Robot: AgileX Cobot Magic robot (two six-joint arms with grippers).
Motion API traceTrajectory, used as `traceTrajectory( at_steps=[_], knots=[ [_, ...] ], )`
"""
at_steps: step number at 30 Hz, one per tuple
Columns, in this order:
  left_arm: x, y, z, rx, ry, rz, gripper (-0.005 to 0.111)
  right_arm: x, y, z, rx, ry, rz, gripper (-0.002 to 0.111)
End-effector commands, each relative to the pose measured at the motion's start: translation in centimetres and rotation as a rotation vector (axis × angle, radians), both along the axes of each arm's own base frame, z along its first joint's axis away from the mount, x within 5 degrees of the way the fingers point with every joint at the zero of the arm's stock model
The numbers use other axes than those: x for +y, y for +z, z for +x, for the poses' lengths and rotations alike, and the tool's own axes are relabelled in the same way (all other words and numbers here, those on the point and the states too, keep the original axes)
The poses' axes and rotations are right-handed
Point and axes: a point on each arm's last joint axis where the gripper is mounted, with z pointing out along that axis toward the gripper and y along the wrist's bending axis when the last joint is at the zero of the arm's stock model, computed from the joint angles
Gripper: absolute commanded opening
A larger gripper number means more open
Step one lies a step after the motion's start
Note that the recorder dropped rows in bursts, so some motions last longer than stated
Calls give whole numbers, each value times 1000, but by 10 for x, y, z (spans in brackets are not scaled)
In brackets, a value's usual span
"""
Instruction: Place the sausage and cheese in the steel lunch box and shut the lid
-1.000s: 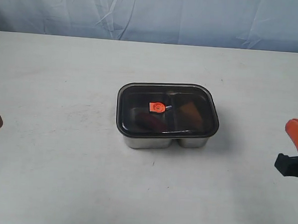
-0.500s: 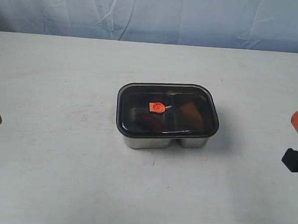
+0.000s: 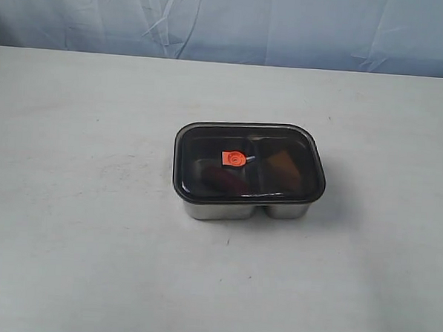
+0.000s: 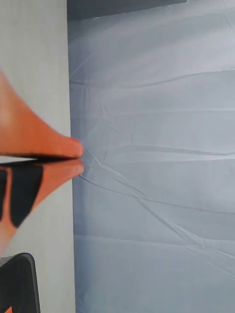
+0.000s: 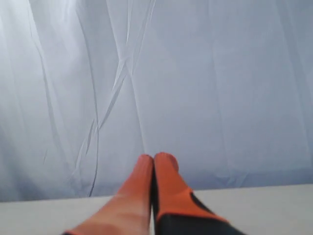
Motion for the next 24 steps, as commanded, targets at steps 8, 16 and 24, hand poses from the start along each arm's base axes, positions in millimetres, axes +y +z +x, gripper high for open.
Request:
traceTrajectory(
  at_steps=[8,16,24],
  knots=[
    [0,-13,2,21,4,-5,0,-6,-8,-9,4,-47,33,-1],
    [0,-21,4,51,5,0,0,-6,-8,-9,2,-47,33,-1],
    [0,-21,4,51,5,0,0,-6,-8,-9,2,-47,33,-1]
  ],
)
